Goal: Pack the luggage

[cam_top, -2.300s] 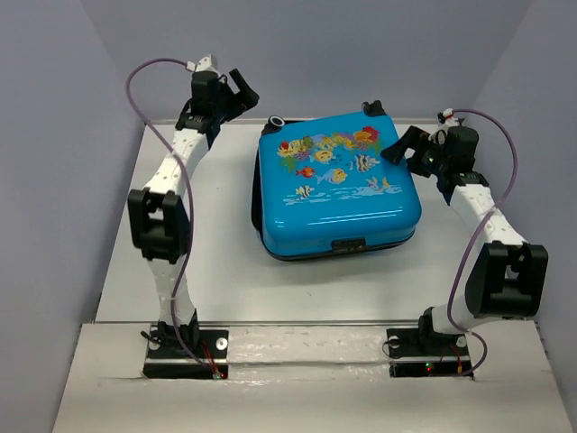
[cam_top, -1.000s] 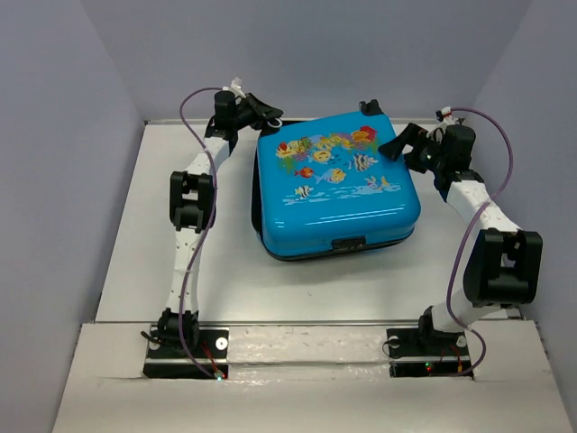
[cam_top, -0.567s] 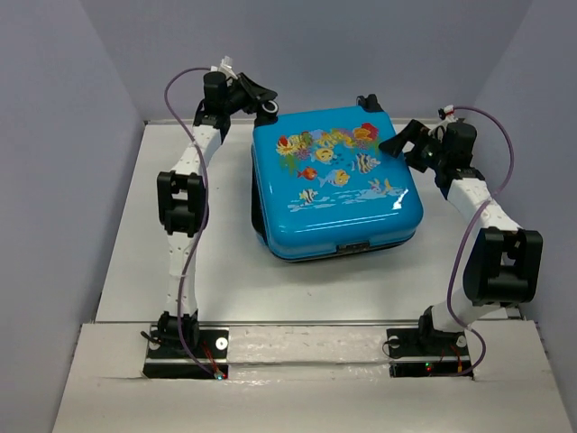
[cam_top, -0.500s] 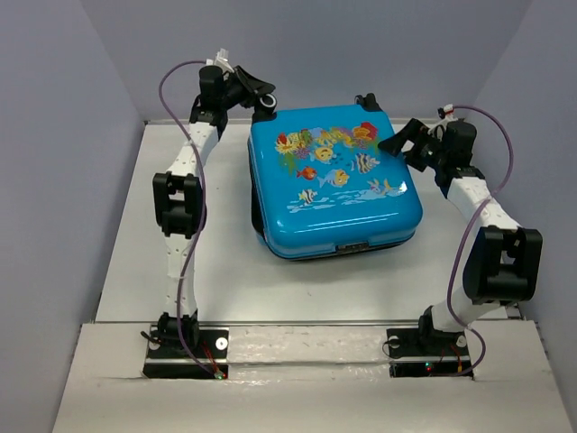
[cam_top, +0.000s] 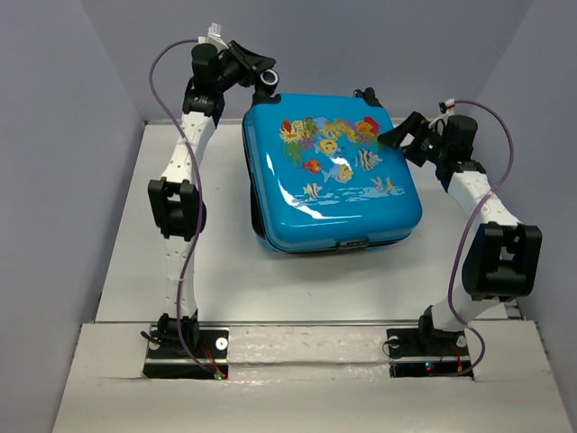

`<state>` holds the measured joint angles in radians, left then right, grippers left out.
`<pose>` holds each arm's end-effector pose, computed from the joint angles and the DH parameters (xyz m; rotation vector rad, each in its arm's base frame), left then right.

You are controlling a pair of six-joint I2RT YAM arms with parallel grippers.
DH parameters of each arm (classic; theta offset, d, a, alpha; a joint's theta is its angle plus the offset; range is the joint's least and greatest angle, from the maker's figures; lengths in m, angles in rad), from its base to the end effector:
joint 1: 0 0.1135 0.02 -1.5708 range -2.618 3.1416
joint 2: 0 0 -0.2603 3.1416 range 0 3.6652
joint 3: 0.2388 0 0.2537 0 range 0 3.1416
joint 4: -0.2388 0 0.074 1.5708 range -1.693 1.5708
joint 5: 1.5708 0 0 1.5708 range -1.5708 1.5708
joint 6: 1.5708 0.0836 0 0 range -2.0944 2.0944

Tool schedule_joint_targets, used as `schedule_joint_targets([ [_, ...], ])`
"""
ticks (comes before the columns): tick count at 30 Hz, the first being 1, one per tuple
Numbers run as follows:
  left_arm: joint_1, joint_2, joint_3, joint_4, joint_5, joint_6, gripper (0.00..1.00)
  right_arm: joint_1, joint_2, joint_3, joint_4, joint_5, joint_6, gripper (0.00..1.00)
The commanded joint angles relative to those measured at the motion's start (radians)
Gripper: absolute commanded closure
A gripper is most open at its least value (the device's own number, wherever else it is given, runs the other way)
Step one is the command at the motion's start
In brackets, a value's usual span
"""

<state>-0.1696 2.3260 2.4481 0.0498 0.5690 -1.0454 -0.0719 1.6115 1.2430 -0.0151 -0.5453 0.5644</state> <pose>0.5622 -0.1420 0.4173 -0.1633 1.5737 -1.3728 0.4191 0.0133 0.2863 0.2616 1.9753 0.8530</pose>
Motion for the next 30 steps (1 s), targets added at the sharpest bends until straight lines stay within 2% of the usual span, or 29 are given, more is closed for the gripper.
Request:
schedule_joint_targets([
  [1,-0.008,-0.007,0.081,0.169,-0.004,-0.116,0.94,0.024,0.030,-0.036,-0.111,0.047,-0.040,0.00],
  [5,0.015,0.093,0.144,0.260,-0.085,-0.166,0.94,0.024,0.019,-0.069,-0.126,0.051,-0.035,0.00],
  [11,0.021,0.154,0.140,0.348,-0.230,-0.073,0.94,0.024,-0.044,-0.143,-0.135,0.084,0.000,0.00],
  [15,0.022,0.167,0.157,0.369,-0.256,-0.045,0.94,0.024,-0.097,-0.200,-0.109,0.091,0.025,0.00],
  [16,0.022,0.150,0.138,0.367,-0.251,-0.036,0.85,0.024,-0.110,-0.209,-0.106,0.096,0.029,0.00],
  [17,0.022,0.135,0.123,0.358,-0.233,0.005,0.48,0.024,-0.120,-0.218,-0.103,0.097,0.031,0.00],
  [19,0.028,0.067,0.086,0.314,-0.224,0.066,0.12,0.024,-0.153,-0.220,-0.100,0.085,0.035,0.00],
  [20,0.031,0.038,0.051,0.253,-0.222,0.147,0.01,0.024,-0.163,-0.221,-0.100,0.079,0.037,0.00],
  [22,0.047,-0.066,-0.022,0.137,-0.231,0.240,0.01,0.024,-0.196,-0.226,-0.097,0.062,0.042,0.00],
  [23,0.051,-0.112,-0.068,0.136,-0.244,0.284,0.01,0.024,-0.208,-0.231,-0.097,0.059,0.043,0.00],
  [25,0.053,-0.284,-0.306,0.049,-0.276,0.392,0.01,0.024,-0.254,-0.263,-0.095,0.073,0.048,0.00],
  [26,0.053,-0.356,-0.427,0.064,-0.317,0.404,0.01,0.024,-0.272,-0.278,-0.094,0.079,0.046,0.00],
  [27,0.050,-0.492,-0.542,0.093,-0.320,0.404,0.01,0.024,-0.286,-0.307,-0.088,0.093,0.046,0.00],
  [28,0.045,-0.551,-0.666,0.125,-0.319,0.401,0.01,0.024,-0.301,-0.319,-0.086,0.096,0.048,0.00],
  [29,0.030,-0.604,-0.860,0.145,-0.320,0.397,0.01,0.024,-0.323,-0.333,-0.085,0.093,0.049,0.00],
  [30,0.019,-0.652,-0.944,0.163,-0.334,0.395,0.01,0.024,-0.335,-0.347,-0.079,0.087,0.048,0.00],
])
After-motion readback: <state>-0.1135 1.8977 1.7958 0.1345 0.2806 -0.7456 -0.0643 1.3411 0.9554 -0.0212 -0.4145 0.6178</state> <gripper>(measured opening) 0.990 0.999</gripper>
